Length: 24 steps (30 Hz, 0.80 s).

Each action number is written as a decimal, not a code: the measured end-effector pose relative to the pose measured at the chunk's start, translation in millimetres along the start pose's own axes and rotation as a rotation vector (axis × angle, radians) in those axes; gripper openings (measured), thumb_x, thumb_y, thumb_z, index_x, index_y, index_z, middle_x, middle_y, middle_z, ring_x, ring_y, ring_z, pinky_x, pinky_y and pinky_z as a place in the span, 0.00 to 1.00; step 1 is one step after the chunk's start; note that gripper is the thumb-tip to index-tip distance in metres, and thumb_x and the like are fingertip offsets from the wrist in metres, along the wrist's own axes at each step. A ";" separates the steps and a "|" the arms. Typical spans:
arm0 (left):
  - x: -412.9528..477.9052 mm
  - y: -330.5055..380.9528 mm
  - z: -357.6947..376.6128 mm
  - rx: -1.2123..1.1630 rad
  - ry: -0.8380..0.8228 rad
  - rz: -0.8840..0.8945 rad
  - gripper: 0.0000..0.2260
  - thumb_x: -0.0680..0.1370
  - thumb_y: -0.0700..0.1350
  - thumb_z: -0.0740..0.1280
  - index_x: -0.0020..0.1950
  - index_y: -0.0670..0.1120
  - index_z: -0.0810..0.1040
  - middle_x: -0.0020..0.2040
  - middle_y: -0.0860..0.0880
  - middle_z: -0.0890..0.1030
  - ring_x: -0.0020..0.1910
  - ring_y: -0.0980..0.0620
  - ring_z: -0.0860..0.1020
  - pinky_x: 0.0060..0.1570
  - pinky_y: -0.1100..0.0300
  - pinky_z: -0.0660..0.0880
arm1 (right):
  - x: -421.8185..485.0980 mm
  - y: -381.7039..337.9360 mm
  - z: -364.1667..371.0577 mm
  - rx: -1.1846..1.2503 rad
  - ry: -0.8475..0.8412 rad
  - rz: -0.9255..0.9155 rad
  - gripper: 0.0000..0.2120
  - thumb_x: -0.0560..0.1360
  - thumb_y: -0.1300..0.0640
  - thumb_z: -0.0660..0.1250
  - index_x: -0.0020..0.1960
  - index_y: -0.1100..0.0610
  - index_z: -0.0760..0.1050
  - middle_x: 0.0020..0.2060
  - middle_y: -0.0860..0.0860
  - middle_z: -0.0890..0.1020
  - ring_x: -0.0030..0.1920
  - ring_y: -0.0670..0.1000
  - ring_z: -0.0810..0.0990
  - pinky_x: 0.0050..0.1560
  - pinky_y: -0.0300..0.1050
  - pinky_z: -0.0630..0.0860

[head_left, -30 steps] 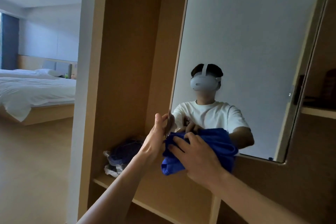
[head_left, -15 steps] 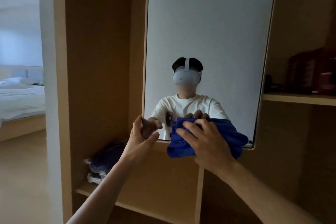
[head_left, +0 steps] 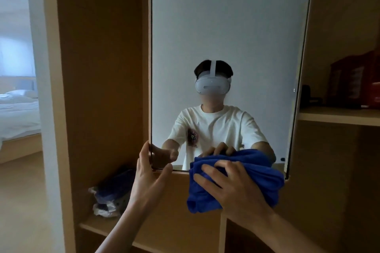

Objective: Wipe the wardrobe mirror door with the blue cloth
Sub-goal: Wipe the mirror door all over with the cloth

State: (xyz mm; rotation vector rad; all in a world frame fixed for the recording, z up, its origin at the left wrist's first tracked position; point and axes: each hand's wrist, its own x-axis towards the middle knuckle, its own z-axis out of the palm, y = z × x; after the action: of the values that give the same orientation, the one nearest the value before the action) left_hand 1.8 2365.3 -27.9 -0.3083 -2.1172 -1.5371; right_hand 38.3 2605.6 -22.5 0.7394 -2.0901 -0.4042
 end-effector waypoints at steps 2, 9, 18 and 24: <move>-3.3 -0.1 4.4 0.005 0.048 0.001 0.37 0.81 0.54 0.68 0.82 0.61 0.48 0.79 0.52 0.62 0.72 0.54 0.66 0.66 0.51 0.68 | 1.0 -2.0 0.6 -0.012 0.014 -0.004 0.28 0.70 0.58 0.70 0.69 0.48 0.72 0.65 0.50 0.78 0.58 0.57 0.77 0.55 0.54 0.76; 1.2 20.0 9.8 0.050 0.032 -0.177 0.37 0.80 0.62 0.64 0.83 0.58 0.48 0.82 0.51 0.60 0.79 0.51 0.61 0.73 0.51 0.64 | 7.1 -7.6 2.4 0.035 -0.069 0.070 0.20 0.78 0.56 0.56 0.68 0.49 0.74 0.64 0.51 0.80 0.59 0.57 0.76 0.56 0.55 0.79; 16.2 107.8 -9.8 0.162 -0.061 -0.405 0.39 0.82 0.57 0.64 0.84 0.54 0.42 0.83 0.44 0.53 0.80 0.43 0.58 0.73 0.47 0.63 | 68.4 39.3 -75.6 0.156 -0.180 0.183 0.24 0.74 0.60 0.65 0.69 0.52 0.74 0.65 0.55 0.78 0.62 0.59 0.77 0.59 0.55 0.77; 17.7 170.0 -16.3 0.191 -0.064 -0.437 0.39 0.82 0.52 0.67 0.83 0.58 0.44 0.82 0.49 0.53 0.79 0.44 0.59 0.71 0.44 0.66 | 83.8 72.2 -139.8 0.264 -0.331 0.201 0.32 0.65 0.61 0.74 0.69 0.53 0.74 0.63 0.54 0.79 0.61 0.58 0.77 0.60 0.55 0.77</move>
State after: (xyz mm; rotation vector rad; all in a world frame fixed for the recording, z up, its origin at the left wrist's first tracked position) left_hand 69.3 2405.3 124.9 0.1886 -2.4768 -1.5470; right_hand 88.3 2605.8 148.6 0.6356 -2.5377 -0.1466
